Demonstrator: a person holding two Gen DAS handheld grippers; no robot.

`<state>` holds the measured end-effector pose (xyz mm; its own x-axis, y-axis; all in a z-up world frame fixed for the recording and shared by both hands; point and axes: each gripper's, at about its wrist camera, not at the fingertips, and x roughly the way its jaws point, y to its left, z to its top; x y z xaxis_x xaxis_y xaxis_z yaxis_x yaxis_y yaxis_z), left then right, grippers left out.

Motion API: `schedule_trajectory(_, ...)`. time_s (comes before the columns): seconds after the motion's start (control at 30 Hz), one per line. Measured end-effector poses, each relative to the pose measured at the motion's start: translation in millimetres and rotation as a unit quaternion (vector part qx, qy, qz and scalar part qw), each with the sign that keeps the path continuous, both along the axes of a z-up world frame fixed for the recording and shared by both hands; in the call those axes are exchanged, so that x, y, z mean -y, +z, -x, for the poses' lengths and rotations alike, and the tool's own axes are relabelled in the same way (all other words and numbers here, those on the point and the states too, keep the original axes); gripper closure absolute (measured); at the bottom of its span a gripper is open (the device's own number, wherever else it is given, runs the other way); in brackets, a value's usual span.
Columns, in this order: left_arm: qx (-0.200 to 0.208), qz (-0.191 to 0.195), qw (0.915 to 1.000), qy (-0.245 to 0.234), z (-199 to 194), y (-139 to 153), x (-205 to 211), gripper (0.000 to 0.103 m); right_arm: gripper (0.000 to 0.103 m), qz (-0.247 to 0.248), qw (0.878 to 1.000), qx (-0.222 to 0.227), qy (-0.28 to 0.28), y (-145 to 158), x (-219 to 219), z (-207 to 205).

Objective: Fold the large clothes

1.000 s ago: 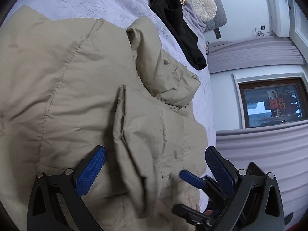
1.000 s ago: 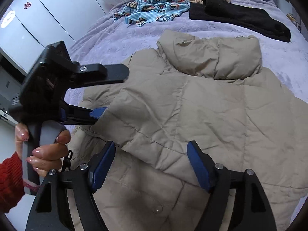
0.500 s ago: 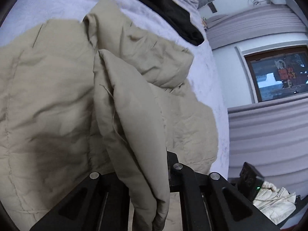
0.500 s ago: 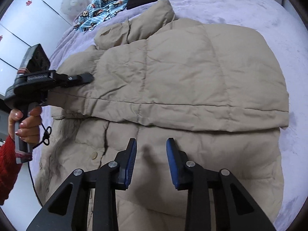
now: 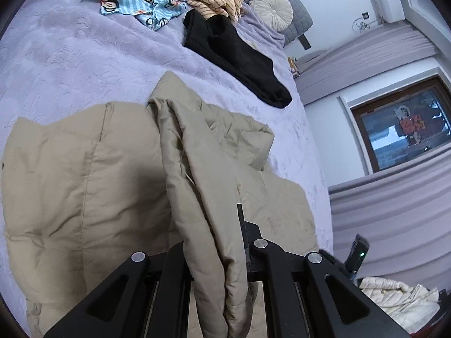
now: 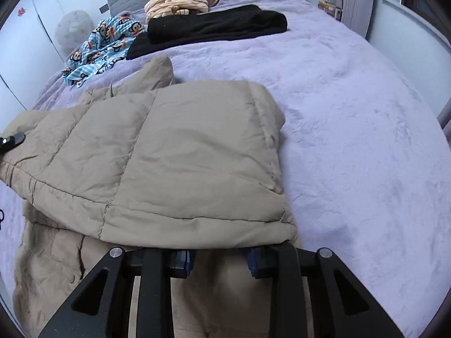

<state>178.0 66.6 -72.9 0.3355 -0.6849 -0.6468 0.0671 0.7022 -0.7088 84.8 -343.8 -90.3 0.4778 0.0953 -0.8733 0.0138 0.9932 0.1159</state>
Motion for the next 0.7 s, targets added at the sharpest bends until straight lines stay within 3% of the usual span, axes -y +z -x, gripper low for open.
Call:
schedule_trajectory(0.17,-0.051,-0.070,0.9960,-0.021,18,-64,22,0.094,0.084,0.029,0.999,-0.014,-0.009,-18,15,4)
schedule_trajectory(0.27,-0.073,-0.063,0.9953,-0.006,20,-91,21,0.093,0.086,0.008,0.999,-0.043,-0.015,-38,21,0)
schedule_trajectory(0.47,-0.067,-0.076,0.9948,-0.010,19,-86,22,0.093,0.080,-0.008,0.998,-0.067,0.012,-16,17,24)
schedule_trajectory(0.6,-0.065,-0.088,0.9939,-0.016,16,-82,24,0.093,0.079,-0.057,0.996,-0.021,0.070,30,6,41)
schedule_trajectory(0.7,-0.063,-0.092,0.9936,-0.018,13,-81,27,0.093,0.080,-0.076,0.996,0.009,0.043,46,16,17)
